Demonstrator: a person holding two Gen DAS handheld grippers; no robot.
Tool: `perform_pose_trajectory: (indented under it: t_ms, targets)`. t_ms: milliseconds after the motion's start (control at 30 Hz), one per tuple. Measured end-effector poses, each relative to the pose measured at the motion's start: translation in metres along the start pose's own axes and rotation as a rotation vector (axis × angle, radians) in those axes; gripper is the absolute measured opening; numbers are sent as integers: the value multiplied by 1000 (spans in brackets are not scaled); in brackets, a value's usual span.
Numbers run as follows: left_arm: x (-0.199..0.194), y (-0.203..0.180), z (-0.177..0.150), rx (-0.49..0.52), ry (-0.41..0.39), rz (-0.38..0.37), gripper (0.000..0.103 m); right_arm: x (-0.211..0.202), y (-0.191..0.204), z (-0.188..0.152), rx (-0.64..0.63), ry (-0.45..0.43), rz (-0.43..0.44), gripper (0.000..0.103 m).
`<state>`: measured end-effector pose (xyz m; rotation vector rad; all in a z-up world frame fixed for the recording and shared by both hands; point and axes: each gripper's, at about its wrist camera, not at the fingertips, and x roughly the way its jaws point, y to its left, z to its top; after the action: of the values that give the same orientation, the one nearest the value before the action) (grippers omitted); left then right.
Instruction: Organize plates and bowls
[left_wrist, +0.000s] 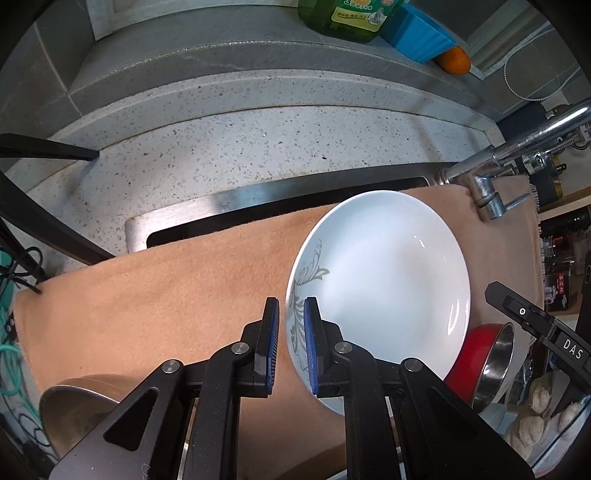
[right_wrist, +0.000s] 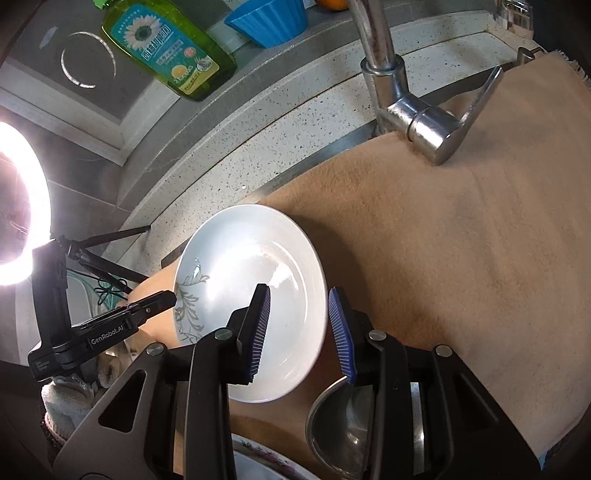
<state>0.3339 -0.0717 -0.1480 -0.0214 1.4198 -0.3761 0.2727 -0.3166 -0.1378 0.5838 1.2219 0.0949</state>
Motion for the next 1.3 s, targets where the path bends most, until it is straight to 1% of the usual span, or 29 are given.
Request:
perform_pose_trajectory:
  t_ms: [367,400,467,533,667,700,733,833,1000,1100,1300]
  targets:
    - [17,-6,3,5,32,16,12,19,-3,9,-7,26,-49,35]
    - [19,-6,3,3,34,16,12,20,-4,9,-5,29,-49,34]
    - [22,-5,4,2,40,18,12,24,-5,9,0,38,-46,27]
    - [23,-7,4,7,40,22,12,26,-6,8,-2,45,-47,24]
    - [25,-8,6,9,43,22,12,33,-6,6,-5,59,-52,21]
    - [26,-8,6,9,45,20,12,35,-6,6,-3,64,-52,18]
    - [28,-8,7,7,47,18,12,37,-7,6,0,70,-48,14]
    - [29,-9,7,15,44,24,12,40,-6,5,-6,69,-55,11]
    - [29,-8,5,3,31,18,11,44,-9,5,4,76,-52,10]
    - [26,-9,3,8,15,31,11,43,-7,3,-11,68,-60,10]
    - [16,-5,1,-4,1,18,11,39,-8,0,-2,66,-43,10]
